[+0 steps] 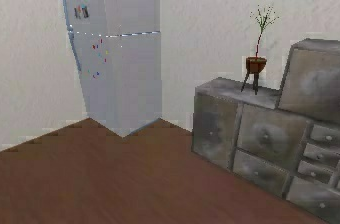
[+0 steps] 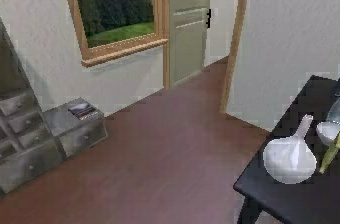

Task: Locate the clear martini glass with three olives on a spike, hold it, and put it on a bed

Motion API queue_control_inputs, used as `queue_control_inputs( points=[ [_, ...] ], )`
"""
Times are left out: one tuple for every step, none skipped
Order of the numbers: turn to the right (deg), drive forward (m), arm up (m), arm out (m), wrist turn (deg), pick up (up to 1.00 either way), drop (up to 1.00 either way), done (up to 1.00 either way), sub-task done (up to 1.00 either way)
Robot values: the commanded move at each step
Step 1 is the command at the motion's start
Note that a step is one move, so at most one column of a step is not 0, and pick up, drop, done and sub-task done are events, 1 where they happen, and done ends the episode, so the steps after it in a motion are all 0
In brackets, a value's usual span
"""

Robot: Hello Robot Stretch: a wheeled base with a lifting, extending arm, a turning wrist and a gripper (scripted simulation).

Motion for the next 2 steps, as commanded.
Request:
queue_control_inputs(
  points=[
    [0.0,0.05,0.0,0.0,0.0,0.0,0.0,0.0,0.0],
    [-45.0,0.0,0.0,0.0,0.0,0.0,0.0,0.0,0.0]
  ],
)
